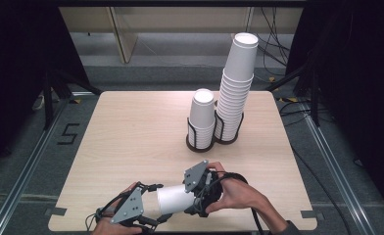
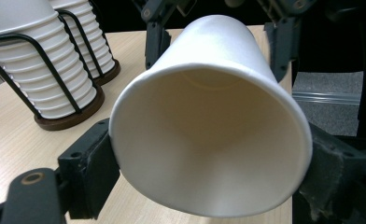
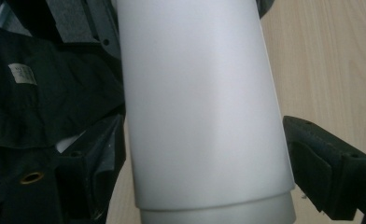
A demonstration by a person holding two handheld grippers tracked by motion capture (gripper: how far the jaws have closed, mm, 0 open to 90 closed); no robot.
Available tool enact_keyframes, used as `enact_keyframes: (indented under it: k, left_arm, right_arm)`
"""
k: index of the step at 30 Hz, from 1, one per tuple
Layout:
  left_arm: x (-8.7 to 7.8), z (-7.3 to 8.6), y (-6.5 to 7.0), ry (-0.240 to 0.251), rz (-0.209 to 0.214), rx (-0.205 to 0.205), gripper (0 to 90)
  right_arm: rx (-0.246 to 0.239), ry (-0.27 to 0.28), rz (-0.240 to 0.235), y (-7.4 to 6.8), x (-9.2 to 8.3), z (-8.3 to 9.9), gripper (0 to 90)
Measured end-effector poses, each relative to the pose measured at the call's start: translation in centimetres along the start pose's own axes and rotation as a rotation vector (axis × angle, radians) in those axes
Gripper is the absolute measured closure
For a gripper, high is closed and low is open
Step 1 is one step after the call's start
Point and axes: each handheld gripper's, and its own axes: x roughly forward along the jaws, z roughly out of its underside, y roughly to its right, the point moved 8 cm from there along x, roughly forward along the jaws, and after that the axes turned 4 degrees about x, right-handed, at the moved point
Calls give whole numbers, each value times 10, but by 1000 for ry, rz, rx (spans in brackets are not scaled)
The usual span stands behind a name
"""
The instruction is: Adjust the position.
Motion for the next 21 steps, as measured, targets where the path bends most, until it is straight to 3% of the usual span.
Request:
enact_keyframes:
  k: [1, 4, 5, 7, 10, 13, 14, 16, 19, 21]
  left_arm:
    - [0, 0, 0, -4, -3, 5, 161]
    - [0, 0, 1, -21, 3, 6, 161]
    - [0, 0, 1, -29, 2, 5, 161]
    - [1, 0, 3, -46, 9, 12, 161]
    - [3, 0, 5, -58, 6, 10, 161]
    - [5, 1, 7, -64, 23, 1, 159]
    - [5, 2, 7, -79, 27, 3, 156]
    - [5, 3, 6, -67, 30, -19, 129]
    - [5, 0, 1, 17, 11, -98, 85]
    - [3, -2, -4, 56, -13, -139, 57]
  right_arm:
    - [-20, -10, 17, 0, -1, -1, 169]
    - [-15, -51, 71, -6, -2, -5, 165]
    - [-63, -87, 102, -4, 0, -4, 167]
    - [-101, -116, 118, -4, 3, -5, 178]
    - [-110, -170, 133, -6, 12, -2, 180]
    - [-122, -185, 132, -8, 18, -2, 222]
    - [-145, -194, 130, -7, 20, -1, 238]
    - [-149, -190, 127, -8, 21, -1, 238]
    - [-148, -137, 112, -6, 19, -3, 233]
    - [-91, -100, 110, -5, 14, -2, 233]
